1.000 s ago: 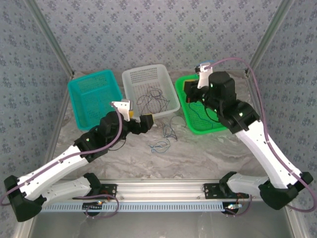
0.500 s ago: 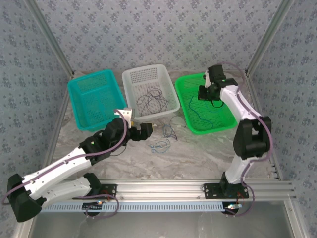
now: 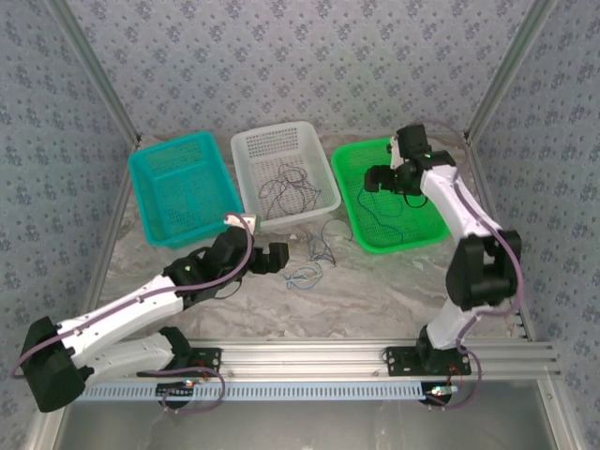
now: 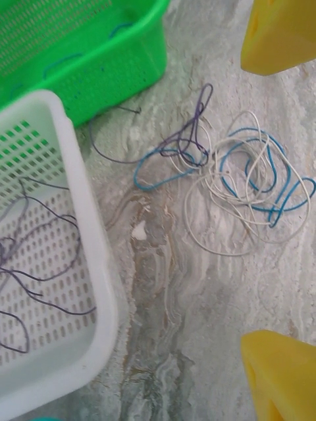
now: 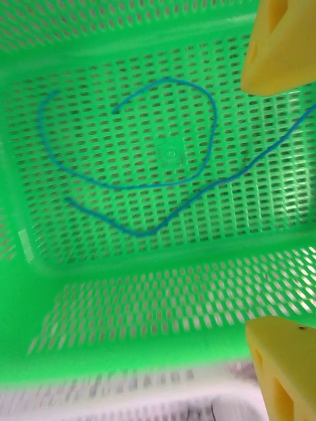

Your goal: Untangle the cables

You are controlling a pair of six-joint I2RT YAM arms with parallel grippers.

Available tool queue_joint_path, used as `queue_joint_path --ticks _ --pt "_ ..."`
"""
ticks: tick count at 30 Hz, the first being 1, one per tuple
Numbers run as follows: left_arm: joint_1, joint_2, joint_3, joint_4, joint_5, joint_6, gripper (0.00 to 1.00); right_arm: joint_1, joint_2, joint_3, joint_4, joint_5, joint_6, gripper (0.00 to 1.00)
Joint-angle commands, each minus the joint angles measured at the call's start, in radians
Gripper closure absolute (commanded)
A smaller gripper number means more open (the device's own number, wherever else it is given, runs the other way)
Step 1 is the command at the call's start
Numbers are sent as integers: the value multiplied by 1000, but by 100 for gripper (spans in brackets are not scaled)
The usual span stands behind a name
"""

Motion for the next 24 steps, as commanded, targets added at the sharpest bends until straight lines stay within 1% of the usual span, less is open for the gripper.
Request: queue_joint_path --ticks 1,4,8,11,14,17,24 --pt "33 34 -15 -17 39 -36 1 55 -164 -49 -15 -6 12 11" --pt "66 57 -36 6 84 -64 1 120 -282 -134 -1 -13 33 14" --pt "93 66 -66 42 109 -81 3 219 -424 -303 78 -38 99 21" --pt "108 76 -72 54 134 -90 5 318 -475 -406 125 -39 101 24" --pt "112 90 -67 59 148 -96 6 415 -464 -469 162 16 68 25" --pt "112 101 -59 63 159 -100 6 479 -413 -505 176 49 47 26" --pt "113 89 -62 54 154 -112 6 547 -292 -557 271 86 53 30"
